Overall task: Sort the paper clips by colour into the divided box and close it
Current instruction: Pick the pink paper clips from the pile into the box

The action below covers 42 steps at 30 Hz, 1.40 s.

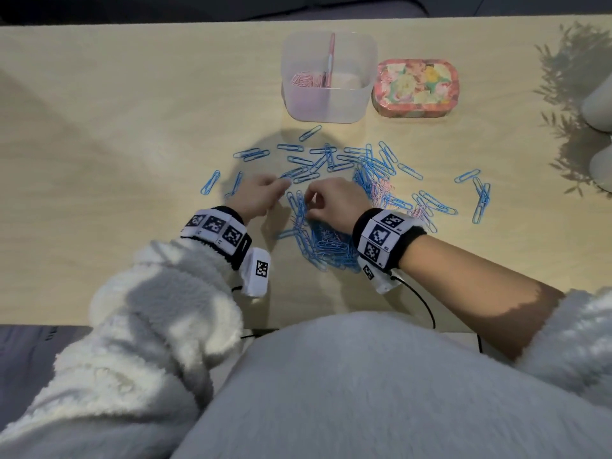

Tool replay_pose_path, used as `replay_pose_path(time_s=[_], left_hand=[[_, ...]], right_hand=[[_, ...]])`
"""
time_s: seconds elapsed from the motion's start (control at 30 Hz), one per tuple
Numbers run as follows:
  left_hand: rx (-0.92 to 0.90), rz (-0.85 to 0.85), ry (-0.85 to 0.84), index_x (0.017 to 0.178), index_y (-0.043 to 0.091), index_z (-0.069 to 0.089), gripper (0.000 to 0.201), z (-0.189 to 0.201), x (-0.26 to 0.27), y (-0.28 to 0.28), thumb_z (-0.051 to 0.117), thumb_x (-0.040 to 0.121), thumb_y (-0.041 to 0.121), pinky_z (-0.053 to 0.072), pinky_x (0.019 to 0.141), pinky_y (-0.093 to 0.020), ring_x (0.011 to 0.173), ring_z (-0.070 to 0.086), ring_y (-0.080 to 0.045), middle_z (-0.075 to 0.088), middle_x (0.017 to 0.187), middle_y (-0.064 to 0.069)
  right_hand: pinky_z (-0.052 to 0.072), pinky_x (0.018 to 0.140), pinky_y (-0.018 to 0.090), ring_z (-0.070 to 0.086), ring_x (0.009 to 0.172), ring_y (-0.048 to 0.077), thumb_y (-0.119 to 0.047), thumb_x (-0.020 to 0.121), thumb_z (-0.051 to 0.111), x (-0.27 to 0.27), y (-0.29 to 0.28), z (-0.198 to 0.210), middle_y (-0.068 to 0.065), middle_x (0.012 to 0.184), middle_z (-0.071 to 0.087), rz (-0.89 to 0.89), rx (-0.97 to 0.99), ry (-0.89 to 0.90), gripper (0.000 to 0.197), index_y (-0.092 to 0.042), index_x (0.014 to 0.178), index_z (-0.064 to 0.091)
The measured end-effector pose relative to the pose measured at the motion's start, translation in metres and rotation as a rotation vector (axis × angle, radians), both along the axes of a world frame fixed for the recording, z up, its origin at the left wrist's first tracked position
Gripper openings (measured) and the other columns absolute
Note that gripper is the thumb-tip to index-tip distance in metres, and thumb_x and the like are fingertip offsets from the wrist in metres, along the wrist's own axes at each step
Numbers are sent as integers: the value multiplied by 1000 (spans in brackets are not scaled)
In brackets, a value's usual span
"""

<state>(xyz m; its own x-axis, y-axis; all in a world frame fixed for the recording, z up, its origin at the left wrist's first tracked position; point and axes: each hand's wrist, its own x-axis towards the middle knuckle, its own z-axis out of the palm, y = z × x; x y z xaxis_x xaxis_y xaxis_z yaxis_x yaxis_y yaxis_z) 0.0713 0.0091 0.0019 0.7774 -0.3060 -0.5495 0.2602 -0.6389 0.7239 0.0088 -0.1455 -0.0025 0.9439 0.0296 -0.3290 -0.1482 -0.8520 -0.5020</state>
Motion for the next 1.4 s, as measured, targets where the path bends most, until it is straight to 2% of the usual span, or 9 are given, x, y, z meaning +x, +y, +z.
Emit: replay_pose_path(time_s=[0.1, 0.23, 0.47, 0.77, 0.9, 1.0, 1.13, 1.3, 1.4], left_hand=[[233, -330, -211, 70, 13, 56, 32, -7, -15, 9, 52, 92, 36, 43, 66, -33, 67, 51, -22, 55, 69, -6], [192, -326, -249, 95, 7, 60, 20, -15, -25, 16, 45, 95, 21, 45, 84, -39, 93, 58, -29, 66, 97, -15], [173, -391, -352, 93, 16, 60, 11, -12, -34, 13, 63, 85, 23, 29, 52, -25, 55, 39, -7, 40, 58, 6], [286, -441, -434, 92, 8, 61, 16, -11, -31, 2, 59, 89, 24, 32, 67, -26, 77, 48, -17, 53, 76, 3], [179, -272, -340, 88, 11, 56, 12, -7, -25, 13, 53, 92, 21, 33, 64, -27, 67, 45, -17, 47, 66, 5], [47, -117, -172, 83, 15, 52, 15, 0, -20, 16, 51, 94, 25, 37, 56, -23, 58, 41, -12, 43, 66, 4], [-153, 9, 96, 74, 15, 50, 24, 11, -20, 2, 48, 95, 25, 35, 46, -15, 46, 34, -6, 42, 68, 2], [-308, 56, 203, 78, 12, 53, 20, 14, -22, -29, 46, 96, 13, 32, 39, -9, 37, 34, 1, 54, 74, -1], [-311, 110, 273, 90, 10, 57, 19, 13, -19, -44, 40, 96, 4, 35, 39, -10, 38, 41, 0, 46, 67, -1]], right_hand=[[46, 80, 33, 61, 98, 24, -24, 81, 65, 0, 1, 0, 2, 101, 67, 5, -36, -48, 16, -23, 97, 67], [41, 74, 30, 60, 95, 23, -24, 83, 63, 0, -8, -3, 2, 99, 65, 62, -70, -41, 12, -17, 92, 67], [44, 80, 36, 57, 106, 23, -24, 92, 50, -5, -36, -3, 1, 110, 61, 145, -159, -93, 19, -19, 105, 64], [39, 75, 31, 57, 97, 24, -19, 86, 59, 4, -42, -1, 5, 106, 62, 185, -133, 25, 11, -11, 93, 60], [43, 75, 32, 55, 83, 20, -11, 86, 57, 5, -57, 2, 10, 92, 62, -168, 209, -45, 11, -5, 94, 62], [38, 48, 22, 44, 55, 14, -6, 90, 43, 0, -72, 8, 4, 70, 50, -467, 504, 22, 21, -9, 101, 61], [19, 33, 12, 35, 32, 8, -1, 81, 44, -10, -75, 9, 6, 57, 41, -806, 819, 95, 19, -7, 67, 56], [37, 58, 22, 45, 47, 1, -12, 83, 58, -22, -71, 5, -8, 56, 47, -178, 191, -31, 13, -16, 90, 69], [45, 76, 32, 62, 91, 22, -21, 82, 55, -29, -70, 10, 0, 94, 69, -26, -140, -50, 33, -25, 114, 64]])
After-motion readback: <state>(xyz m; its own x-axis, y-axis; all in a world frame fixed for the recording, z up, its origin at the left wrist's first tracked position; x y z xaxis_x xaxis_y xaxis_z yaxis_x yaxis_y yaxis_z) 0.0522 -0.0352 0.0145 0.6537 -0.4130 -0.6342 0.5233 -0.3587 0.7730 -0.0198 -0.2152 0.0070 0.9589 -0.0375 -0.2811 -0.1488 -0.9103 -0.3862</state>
